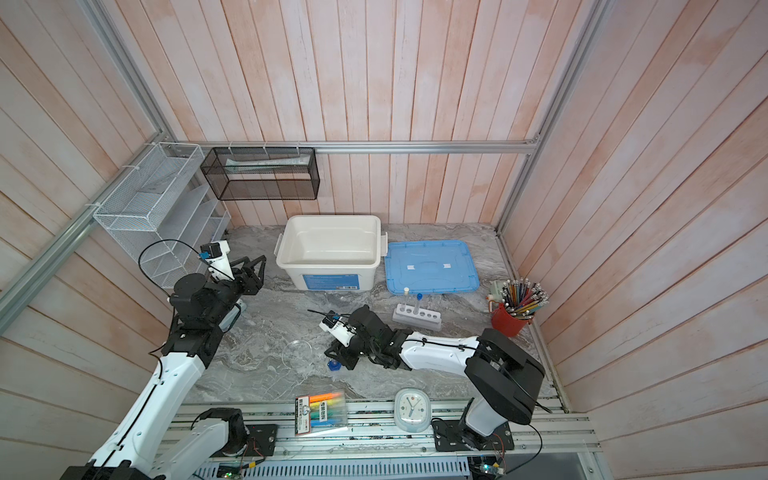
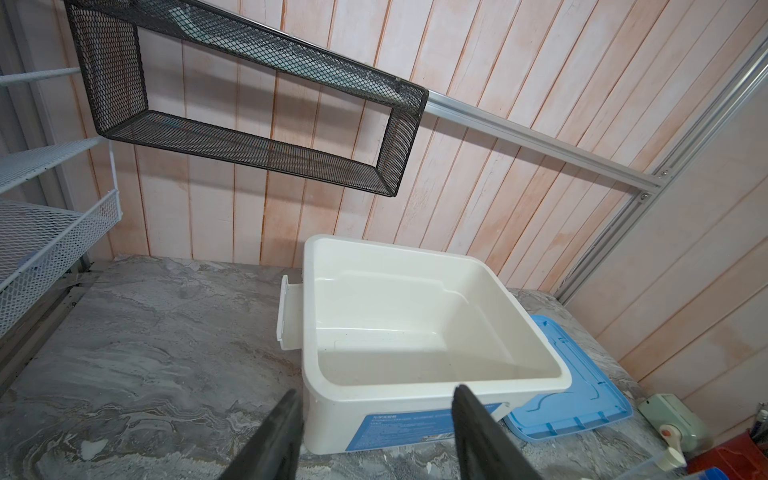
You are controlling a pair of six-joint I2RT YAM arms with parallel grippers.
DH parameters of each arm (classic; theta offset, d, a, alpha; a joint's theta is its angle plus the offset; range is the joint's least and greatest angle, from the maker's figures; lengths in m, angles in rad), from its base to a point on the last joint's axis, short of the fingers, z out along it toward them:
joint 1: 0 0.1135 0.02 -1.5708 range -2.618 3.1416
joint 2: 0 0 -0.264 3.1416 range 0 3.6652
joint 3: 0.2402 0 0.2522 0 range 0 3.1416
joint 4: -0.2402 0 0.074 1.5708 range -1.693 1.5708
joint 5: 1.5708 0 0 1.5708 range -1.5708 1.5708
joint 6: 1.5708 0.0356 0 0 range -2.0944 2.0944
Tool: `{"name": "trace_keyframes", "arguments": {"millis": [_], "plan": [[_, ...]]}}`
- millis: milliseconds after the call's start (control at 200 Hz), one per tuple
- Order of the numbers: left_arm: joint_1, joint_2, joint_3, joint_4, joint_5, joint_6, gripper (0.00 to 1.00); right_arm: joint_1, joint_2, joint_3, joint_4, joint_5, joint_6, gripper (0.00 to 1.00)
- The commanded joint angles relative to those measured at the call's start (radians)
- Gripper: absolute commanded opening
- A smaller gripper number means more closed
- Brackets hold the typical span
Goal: Organize the chemistry lab equipment
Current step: 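Close the right gripper on the blue-based glass graduated cylinder, then lift the cylinder with the right gripper and lower it into the white bin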
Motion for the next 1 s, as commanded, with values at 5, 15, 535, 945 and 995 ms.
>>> {"name": "trace_keyframes", "arguments": {"millis": [5,15,535,945,995], "plan": [[0.004,-0.007,-0.019,0.017,0.012,0.003,0.59,0.010,0.009,0.024,0.010,0.015,-0.014,0.24],[0.004,-0.007,-0.020,0.016,0.011,0.001,0.59,0.011,0.008,0.022,0.011,0.017,-0.013,0.24],[0.004,-0.011,-0.016,0.015,0.018,0.003,0.59,0.014,-0.093,0.065,-0.110,0.143,-0.087,0.16],[0.004,-0.027,0.044,-0.073,0.020,0.034,0.59,-0.114,-0.197,0.330,-0.237,0.143,-0.227,0.16],[0.004,-0.028,0.042,-0.077,0.027,0.032,0.59,-0.131,-0.179,0.387,-0.245,0.141,-0.258,0.16]]}}
